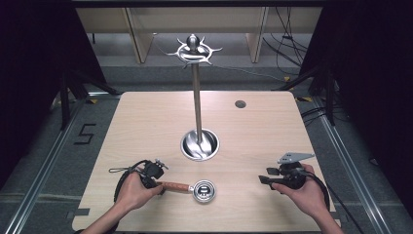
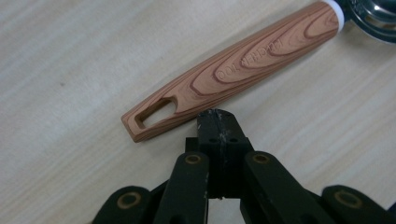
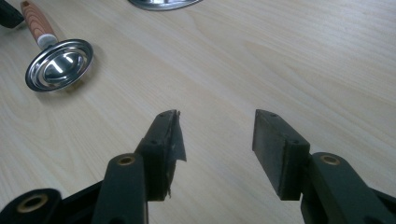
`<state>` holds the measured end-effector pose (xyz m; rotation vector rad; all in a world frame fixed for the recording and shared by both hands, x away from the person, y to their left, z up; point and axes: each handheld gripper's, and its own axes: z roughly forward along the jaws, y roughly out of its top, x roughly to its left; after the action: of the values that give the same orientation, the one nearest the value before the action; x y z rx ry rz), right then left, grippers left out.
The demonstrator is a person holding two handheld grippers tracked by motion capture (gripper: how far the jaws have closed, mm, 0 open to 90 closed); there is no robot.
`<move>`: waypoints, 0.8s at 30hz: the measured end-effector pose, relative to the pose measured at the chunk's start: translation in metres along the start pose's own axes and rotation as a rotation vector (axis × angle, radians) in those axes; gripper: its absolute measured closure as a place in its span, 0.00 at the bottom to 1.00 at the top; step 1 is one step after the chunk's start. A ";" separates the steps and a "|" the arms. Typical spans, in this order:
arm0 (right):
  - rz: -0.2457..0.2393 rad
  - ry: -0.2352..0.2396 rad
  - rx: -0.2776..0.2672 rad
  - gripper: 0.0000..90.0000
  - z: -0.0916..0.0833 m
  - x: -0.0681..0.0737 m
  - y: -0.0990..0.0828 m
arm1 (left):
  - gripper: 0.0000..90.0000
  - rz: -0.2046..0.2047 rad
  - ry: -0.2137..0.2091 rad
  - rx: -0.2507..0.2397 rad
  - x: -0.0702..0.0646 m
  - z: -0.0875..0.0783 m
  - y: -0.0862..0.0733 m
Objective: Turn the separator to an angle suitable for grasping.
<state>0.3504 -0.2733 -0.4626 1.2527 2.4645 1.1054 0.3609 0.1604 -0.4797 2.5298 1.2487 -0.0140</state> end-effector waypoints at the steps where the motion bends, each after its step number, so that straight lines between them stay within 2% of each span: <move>1: -0.011 0.000 -0.003 0.57 0.000 -0.001 0.000 | 0.99 -0.016 0.000 0.005 0.001 0.000 0.004; 2: -0.011 0.000 -0.001 0.57 0.000 -0.001 0.000 | 0.99 -0.022 0.000 0.004 0.002 0.001 0.007; 3: -0.004 0.000 0.003 0.57 0.000 0.000 0.000 | 0.99 -0.048 0.003 -0.014 0.002 0.003 0.009; 4: 0.003 0.001 -0.001 0.57 0.000 0.000 0.000 | 0.99 -0.031 0.012 0.001 0.004 0.003 0.012; 5: -0.011 -0.001 -0.003 0.57 0.000 -0.001 0.000 | 0.99 -0.021 0.017 0.018 0.006 0.003 0.015; 6: -0.007 0.000 -0.002 0.57 0.000 0.000 0.000 | 0.99 -0.036 0.017 0.009 0.007 0.005 0.017; 9: -0.007 0.000 -0.001 0.57 0.000 -0.001 0.000 | 0.99 -0.039 0.022 0.015 0.011 0.005 0.024; 10: -0.009 -0.001 0.022 0.57 -0.002 -0.001 0.000 | 0.99 -0.097 0.025 -0.020 0.012 0.007 0.031; 13: -0.009 -0.007 0.017 0.57 -0.002 -0.001 0.000 | 0.99 -0.091 0.032 -0.041 0.018 0.008 0.043; 14: -0.007 -0.003 0.013 0.57 -0.001 -0.001 0.000 | 0.99 -0.081 0.038 -0.017 0.019 0.006 0.047; 15: 0.009 -0.004 -0.031 0.57 0.002 0.000 -0.001 | 0.99 -0.122 0.039 -0.040 0.016 0.008 0.051; 16: 0.009 -0.003 -0.026 0.57 0.002 0.000 -0.001 | 0.99 -0.100 0.048 -0.039 0.017 0.008 0.055; 17: 0.005 -0.003 -0.018 0.57 0.001 0.000 -0.001 | 0.99 -0.128 0.047 -0.054 0.014 0.010 0.057; 18: -0.005 -0.002 0.007 0.57 -0.001 -0.001 0.000 | 0.99 -0.123 0.048 -0.059 0.014 0.012 0.061; 19: -0.005 -0.002 0.007 0.57 -0.001 -0.001 0.000 | 0.99 -0.123 0.048 -0.059 0.014 0.012 0.061; 20: 0.008 0.009 0.031 0.57 -0.003 -0.001 0.000 | 0.98 -0.101 0.046 -0.057 0.014 0.015 0.068; 21: 0.010 0.008 0.025 0.57 -0.003 0.000 0.000 | 0.98 -0.097 0.051 -0.061 0.013 0.017 0.071; 22: -0.005 0.003 0.018 0.57 -0.002 -0.002 0.000 | 0.98 -0.113 0.043 -0.068 0.012 0.019 0.074; 23: -0.008 0.003 0.013 0.57 -0.003 -0.002 0.000 | 0.98 -0.102 0.044 -0.075 0.011 0.020 0.077; 24: -0.006 -0.002 0.008 0.57 -0.003 -0.002 0.000 | 0.98 -0.122 0.041 -0.074 0.009 0.021 0.078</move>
<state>0.3500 -0.2766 -0.4610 1.2471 2.4725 1.0933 0.4299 0.1173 -0.4788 2.3992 1.3916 0.0556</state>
